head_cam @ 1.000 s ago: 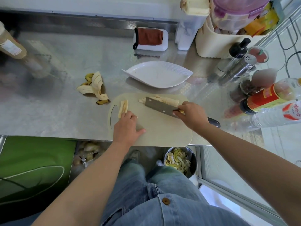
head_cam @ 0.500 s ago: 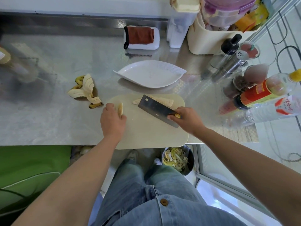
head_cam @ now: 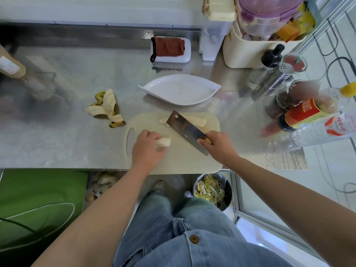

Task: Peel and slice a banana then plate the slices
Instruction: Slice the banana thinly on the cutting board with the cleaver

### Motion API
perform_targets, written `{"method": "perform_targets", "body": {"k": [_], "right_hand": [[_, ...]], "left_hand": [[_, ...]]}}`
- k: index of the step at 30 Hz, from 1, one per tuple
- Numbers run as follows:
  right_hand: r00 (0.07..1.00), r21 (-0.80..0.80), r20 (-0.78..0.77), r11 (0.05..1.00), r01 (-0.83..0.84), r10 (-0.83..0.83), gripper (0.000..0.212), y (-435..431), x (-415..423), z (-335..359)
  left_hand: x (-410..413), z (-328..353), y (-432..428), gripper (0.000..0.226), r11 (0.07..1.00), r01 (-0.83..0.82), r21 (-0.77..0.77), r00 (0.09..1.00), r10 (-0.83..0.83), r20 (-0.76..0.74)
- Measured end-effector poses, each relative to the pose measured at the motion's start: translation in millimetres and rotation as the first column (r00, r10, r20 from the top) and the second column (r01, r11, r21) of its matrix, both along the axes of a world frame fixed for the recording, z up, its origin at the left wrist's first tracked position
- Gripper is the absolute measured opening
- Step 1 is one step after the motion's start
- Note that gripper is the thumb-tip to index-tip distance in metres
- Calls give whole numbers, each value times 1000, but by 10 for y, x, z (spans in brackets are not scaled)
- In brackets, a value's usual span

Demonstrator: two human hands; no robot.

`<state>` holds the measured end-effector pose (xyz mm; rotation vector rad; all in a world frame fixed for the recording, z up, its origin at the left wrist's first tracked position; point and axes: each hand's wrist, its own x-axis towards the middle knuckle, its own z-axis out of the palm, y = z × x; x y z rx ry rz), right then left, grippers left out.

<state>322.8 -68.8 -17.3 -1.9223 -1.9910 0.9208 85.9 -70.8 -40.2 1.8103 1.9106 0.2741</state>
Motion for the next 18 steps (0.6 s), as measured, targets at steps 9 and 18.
{"method": "perform_targets", "body": {"k": [9,18], "right_hand": [[989,-64,104,993,-97,103,42,-171,-165,16],[991,-60,73,993,-105,109,31,-249,-204,43]], "left_hand": [[163,-6,-71,28,999,18,49,998,-15,-58],[251,-45,-180,33,998,57,7,996,-58,73]]}}
